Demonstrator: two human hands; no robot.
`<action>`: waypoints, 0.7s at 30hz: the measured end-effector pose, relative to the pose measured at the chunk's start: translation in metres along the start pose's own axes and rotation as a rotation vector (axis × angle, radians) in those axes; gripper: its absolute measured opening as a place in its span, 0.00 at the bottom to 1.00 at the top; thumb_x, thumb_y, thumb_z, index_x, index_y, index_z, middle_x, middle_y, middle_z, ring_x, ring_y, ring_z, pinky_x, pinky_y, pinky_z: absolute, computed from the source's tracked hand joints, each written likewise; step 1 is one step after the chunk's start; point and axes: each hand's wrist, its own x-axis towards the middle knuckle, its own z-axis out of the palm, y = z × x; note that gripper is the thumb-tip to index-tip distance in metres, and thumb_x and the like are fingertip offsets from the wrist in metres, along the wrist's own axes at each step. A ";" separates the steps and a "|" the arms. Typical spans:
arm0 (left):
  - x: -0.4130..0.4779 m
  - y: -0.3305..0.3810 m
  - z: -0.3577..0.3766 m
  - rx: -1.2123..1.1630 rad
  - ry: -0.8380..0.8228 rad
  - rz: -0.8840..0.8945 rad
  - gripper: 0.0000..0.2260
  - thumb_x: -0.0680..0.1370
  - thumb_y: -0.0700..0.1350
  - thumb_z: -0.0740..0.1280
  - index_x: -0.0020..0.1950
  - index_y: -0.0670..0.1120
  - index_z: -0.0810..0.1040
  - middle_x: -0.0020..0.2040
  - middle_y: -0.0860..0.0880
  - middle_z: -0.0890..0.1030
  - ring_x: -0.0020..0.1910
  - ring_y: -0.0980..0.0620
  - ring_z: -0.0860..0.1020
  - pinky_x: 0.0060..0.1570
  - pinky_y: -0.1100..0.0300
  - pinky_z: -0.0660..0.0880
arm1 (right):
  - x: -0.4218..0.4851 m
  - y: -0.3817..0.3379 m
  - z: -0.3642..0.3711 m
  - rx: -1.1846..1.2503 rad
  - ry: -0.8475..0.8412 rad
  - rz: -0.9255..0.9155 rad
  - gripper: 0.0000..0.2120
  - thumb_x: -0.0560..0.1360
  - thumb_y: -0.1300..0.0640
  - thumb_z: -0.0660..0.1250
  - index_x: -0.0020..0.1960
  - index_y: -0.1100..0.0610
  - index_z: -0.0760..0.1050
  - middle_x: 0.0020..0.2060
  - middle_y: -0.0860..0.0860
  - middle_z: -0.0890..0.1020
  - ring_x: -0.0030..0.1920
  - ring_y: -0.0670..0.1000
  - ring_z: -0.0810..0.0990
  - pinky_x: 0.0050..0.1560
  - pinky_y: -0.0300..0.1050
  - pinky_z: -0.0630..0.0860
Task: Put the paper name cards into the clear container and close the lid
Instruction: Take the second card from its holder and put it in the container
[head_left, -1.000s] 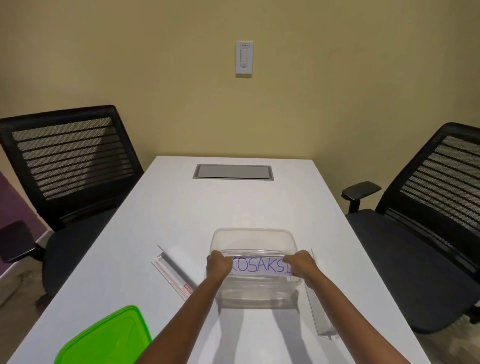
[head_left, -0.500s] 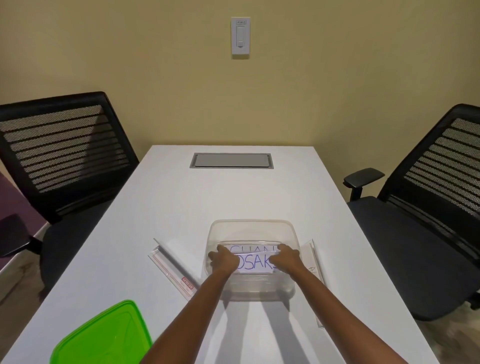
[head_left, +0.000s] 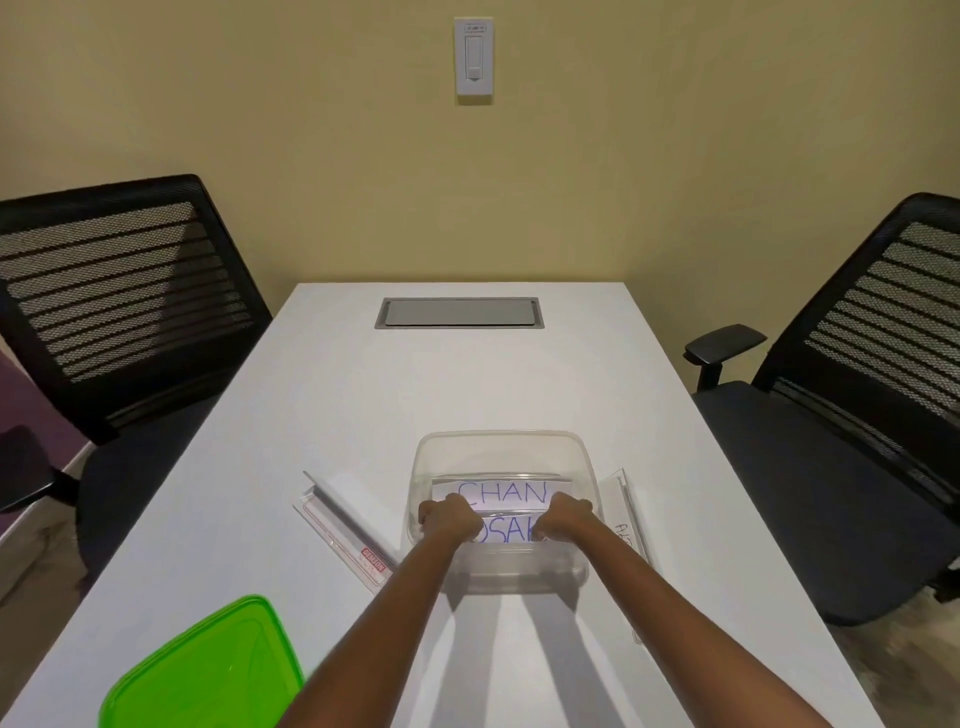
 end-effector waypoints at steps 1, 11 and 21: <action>0.000 0.000 0.000 0.009 0.008 0.011 0.19 0.78 0.41 0.57 0.68 0.37 0.66 0.67 0.40 0.74 0.69 0.41 0.70 0.69 0.54 0.64 | -0.001 -0.001 0.000 -0.021 0.006 0.000 0.22 0.74 0.55 0.65 0.65 0.63 0.67 0.62 0.55 0.77 0.62 0.55 0.75 0.63 0.43 0.66; -0.012 0.000 -0.003 -0.206 0.073 -0.022 0.17 0.76 0.39 0.59 0.64 0.38 0.72 0.64 0.38 0.76 0.68 0.41 0.70 0.64 0.54 0.71 | -0.002 0.004 0.007 0.001 0.102 -0.036 0.16 0.74 0.61 0.62 0.61 0.61 0.70 0.62 0.58 0.77 0.62 0.56 0.76 0.51 0.43 0.73; -0.052 0.024 0.026 -0.135 0.560 0.288 0.18 0.79 0.42 0.56 0.69 0.43 0.69 0.67 0.44 0.72 0.67 0.46 0.71 0.64 0.55 0.70 | -0.041 0.044 -0.005 0.405 0.528 -0.248 0.14 0.75 0.64 0.60 0.58 0.61 0.78 0.59 0.57 0.80 0.56 0.55 0.79 0.54 0.40 0.72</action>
